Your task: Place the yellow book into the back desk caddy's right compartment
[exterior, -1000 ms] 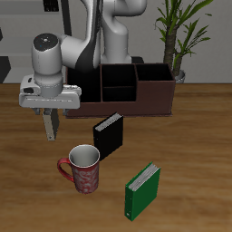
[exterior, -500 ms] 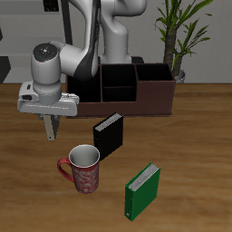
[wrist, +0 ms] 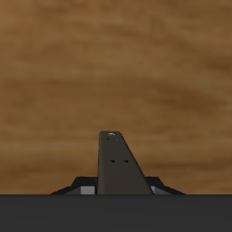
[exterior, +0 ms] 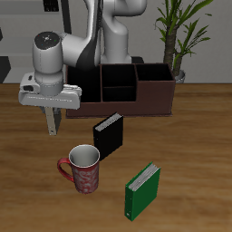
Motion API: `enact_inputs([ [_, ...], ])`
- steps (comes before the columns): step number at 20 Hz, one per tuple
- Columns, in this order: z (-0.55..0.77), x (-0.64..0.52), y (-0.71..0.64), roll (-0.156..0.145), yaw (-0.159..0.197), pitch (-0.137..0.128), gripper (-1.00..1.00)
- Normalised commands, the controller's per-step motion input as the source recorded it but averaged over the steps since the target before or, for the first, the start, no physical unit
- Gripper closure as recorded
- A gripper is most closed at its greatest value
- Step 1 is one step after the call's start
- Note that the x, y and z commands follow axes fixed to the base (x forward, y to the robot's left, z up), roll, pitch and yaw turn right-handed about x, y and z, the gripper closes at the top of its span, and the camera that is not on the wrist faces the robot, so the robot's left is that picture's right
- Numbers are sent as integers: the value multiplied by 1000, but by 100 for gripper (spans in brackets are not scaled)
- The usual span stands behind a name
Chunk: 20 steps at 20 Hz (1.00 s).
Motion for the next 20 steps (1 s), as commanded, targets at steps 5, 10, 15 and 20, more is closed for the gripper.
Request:
enact_inputs([
  [5,700,-35,334,25,6,-80,100],
  [10,692,-91,390,33,14,-53,100],
  [15,691,-197,370,14,0,-47,100],
  [20,613,-286,316,-21,-40,-1,100],
])
